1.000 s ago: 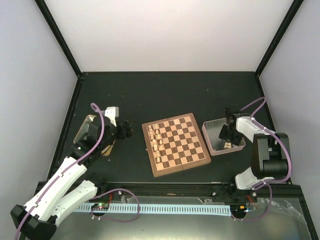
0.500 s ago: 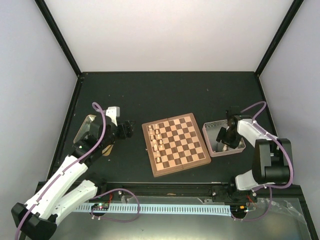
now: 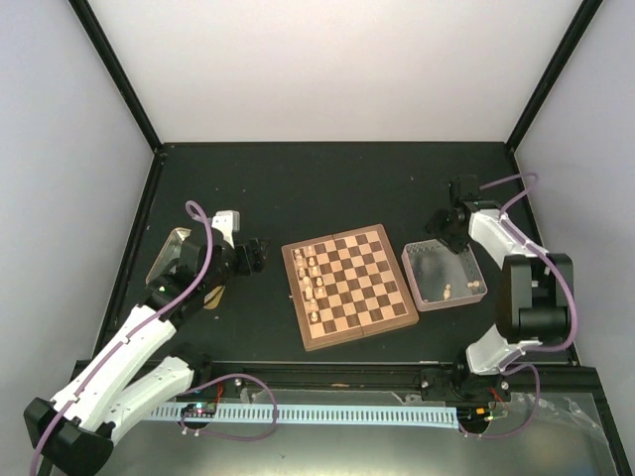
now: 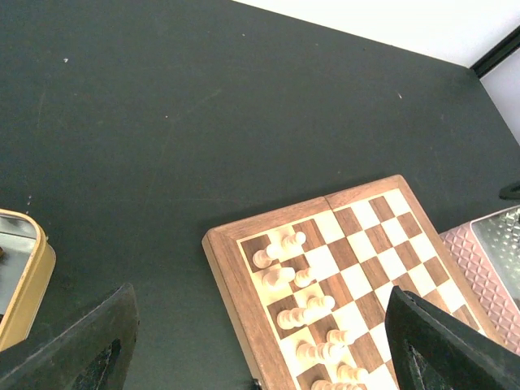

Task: Set up the chess pieces on the board
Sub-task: Adjust the storage box at the center of the board.

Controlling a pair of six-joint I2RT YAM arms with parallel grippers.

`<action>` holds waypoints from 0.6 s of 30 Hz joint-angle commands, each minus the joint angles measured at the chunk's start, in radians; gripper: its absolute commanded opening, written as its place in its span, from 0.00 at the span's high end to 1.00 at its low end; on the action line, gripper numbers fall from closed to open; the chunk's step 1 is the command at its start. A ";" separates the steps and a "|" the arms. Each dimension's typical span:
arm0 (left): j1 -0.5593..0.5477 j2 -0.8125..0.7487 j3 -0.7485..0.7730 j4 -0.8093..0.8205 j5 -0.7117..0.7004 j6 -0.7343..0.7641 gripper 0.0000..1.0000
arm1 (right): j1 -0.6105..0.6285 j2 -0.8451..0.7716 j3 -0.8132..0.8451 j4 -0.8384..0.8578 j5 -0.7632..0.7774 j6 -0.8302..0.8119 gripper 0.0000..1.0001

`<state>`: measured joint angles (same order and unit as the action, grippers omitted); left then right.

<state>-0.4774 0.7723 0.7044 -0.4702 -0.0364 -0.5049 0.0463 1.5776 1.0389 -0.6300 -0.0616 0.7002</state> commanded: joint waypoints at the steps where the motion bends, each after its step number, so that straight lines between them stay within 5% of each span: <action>1: 0.007 -0.010 0.051 0.011 0.015 -0.001 0.15 | 0.002 0.083 0.069 0.023 0.060 0.052 0.43; 18: 0.007 -0.028 0.044 -0.005 0.016 -0.008 0.15 | 0.021 0.183 0.139 -0.001 0.028 -0.158 0.88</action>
<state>-0.4770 0.7582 0.7048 -0.4713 -0.0360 -0.5053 0.0528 1.7630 1.1629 -0.6327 -0.0212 0.6338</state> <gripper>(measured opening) 0.847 0.142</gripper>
